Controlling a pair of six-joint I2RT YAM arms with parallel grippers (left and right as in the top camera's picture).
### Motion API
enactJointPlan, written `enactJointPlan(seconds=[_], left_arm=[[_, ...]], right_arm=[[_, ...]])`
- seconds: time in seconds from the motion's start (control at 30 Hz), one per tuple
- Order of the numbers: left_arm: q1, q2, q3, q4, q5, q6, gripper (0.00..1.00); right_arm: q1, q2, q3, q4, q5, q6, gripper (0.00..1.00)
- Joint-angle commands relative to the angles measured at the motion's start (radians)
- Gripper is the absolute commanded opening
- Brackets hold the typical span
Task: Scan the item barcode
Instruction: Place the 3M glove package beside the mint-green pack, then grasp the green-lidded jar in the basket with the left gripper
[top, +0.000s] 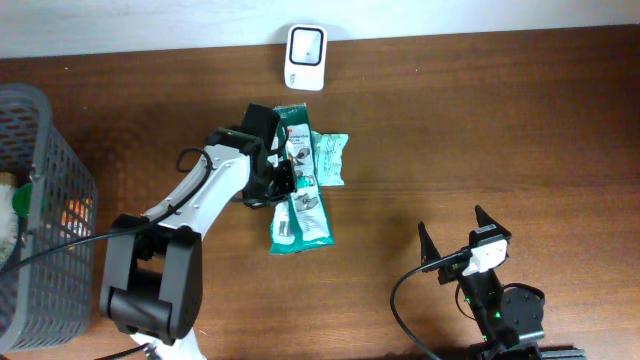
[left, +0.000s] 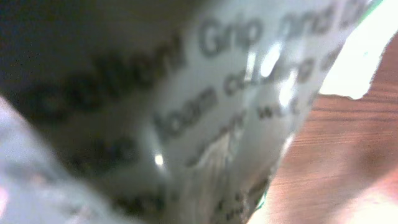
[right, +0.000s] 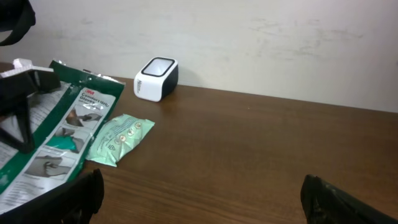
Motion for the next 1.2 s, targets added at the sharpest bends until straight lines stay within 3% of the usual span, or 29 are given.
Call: enactJointPlan(seconds=[0.0, 0.03, 0.1, 0.13, 0.27, 0.33, 0.4, 0.53, 0.63, 0.7, 0.73, 0.87, 1.03, 1.17], left_arm=[[-0.001, 0.013, 0.003, -0.027, -0.067, 0.06, 0.0], [-0.001, 0.013, 0.003, -0.027, -0.068, 0.06, 0.11], [-0.001, 0.013, 0.003, -0.039, -0.096, 0.06, 0.54], [-0.001, 0.013, 0.004, -0.049, -0.122, 0.06, 0.66], [-0.001, 0.012, 0.149, -0.206, -0.262, 0.06, 0.68], [0.001, 0.012, 0.346, -0.357, -0.358, 0.06, 0.67], [0.05, 0.012, 0.659, -0.548, -0.471, 0.06, 0.71], [0.249, 0.012, 1.078, -0.737, -0.483, 0.06, 0.7], [0.473, 0.01, 1.258, -0.803, -0.483, 0.06, 0.7], [0.595, 0.01, 1.268, -0.806, -0.482, 0.059, 0.69], [0.722, 0.015, 1.265, -0.808, -0.474, 0.039, 0.68], [0.958, 0.079, 1.254, -0.823, -0.402, 0.037, 0.68], [1.034, 0.22, 1.095, -0.803, -0.405, 0.099, 0.64], [1.033, 0.228, 0.792, -0.565, -0.342, 0.24, 0.63]], right_arm=[[0.005, -0.007, -0.005, -0.005, -0.002, 0.0, 0.98], [0.005, -0.007, -0.005, -0.005, -0.002, 0.0, 0.98], [0.005, -0.007, -0.005, -0.005, -0.002, 0.0, 0.98], [0.005, -0.007, -0.005, -0.005, -0.002, 0.0, 0.98], [0.005, -0.007, -0.005, -0.005, -0.002, 0.0, 0.99], [0.005, -0.007, -0.005, -0.005, -0.002, 0.0, 0.98], [0.005, -0.007, -0.005, -0.005, -0.002, 0.0, 0.98], [0.005, -0.007, -0.005, -0.005, -0.002, 0.0, 0.98], [0.005, -0.007, -0.005, -0.005, -0.002, 0.0, 0.98], [0.005, -0.007, -0.005, -0.005, -0.002, 0.0, 0.98], [0.005, -0.007, -0.005, -0.005, -0.002, 0.0, 0.98], [0.005, -0.007, -0.005, -0.005, -0.002, 0.0, 0.98], [0.005, -0.007, -0.005, -0.005, -0.002, 0.0, 0.98], [0.005, -0.007, -0.005, -0.005, -0.002, 0.0, 0.98]])
